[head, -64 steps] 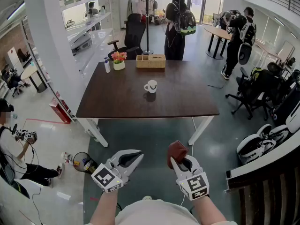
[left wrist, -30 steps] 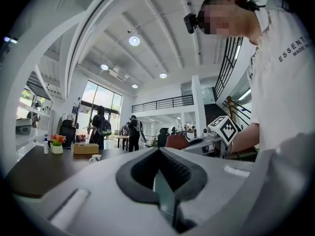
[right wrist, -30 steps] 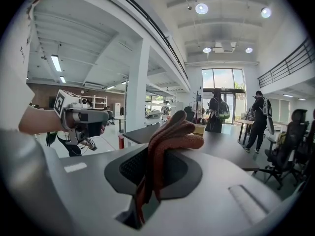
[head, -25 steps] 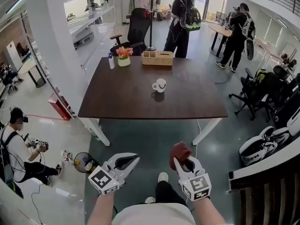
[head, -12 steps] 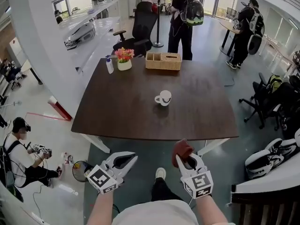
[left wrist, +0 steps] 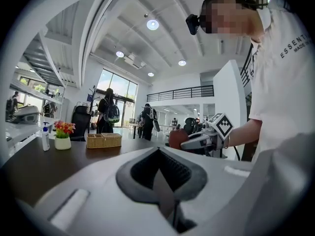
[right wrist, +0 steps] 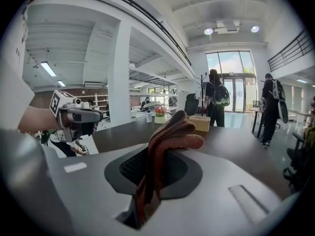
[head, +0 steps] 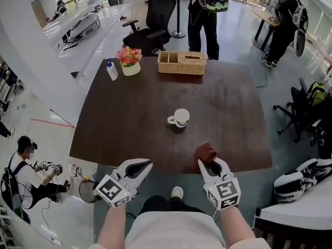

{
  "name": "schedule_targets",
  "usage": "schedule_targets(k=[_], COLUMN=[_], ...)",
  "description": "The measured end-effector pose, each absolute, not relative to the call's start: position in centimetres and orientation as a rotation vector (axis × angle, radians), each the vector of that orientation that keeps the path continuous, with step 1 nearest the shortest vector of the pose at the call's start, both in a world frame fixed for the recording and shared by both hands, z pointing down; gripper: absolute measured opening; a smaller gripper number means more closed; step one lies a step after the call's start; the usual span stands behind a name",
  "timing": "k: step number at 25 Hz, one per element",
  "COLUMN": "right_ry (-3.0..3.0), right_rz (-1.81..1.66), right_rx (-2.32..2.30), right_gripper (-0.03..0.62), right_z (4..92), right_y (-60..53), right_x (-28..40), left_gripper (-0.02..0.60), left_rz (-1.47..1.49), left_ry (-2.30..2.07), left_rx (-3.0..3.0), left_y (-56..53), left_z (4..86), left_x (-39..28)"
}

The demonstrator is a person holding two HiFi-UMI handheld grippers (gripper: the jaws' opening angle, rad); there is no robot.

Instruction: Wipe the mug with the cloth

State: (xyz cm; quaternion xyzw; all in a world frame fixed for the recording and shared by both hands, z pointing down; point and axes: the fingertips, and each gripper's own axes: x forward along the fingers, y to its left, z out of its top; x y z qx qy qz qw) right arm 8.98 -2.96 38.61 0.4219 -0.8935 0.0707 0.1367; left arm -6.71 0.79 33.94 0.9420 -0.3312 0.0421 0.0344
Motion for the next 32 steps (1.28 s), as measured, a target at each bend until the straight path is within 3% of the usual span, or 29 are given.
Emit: schedule_targets(k=[20, 26, 32], right_ry=[-2.49, -2.528, -2.538], right_rz=[0.468, 0.507, 0.49], right_rx=[1.05, 0.904, 0.786], right_gripper=[0.078, 0.078, 0.078], right_z=[45.8, 48.5, 49.7], right_y=[-17.1, -18.9, -19.7], right_x=[4.4, 1.1, -1.7], left_gripper=[0.002, 0.135, 0.161], left_rz=[0.364, 0.419, 0.496], left_ry=[-0.834, -0.847, -0.709], left_rx=[2.777, 2.761, 2.78], left_y=[-19.4, -24.8, -27.0], left_z=[44.6, 48.5, 51.7], left_x=[-7.1, -6.6, -4.2])
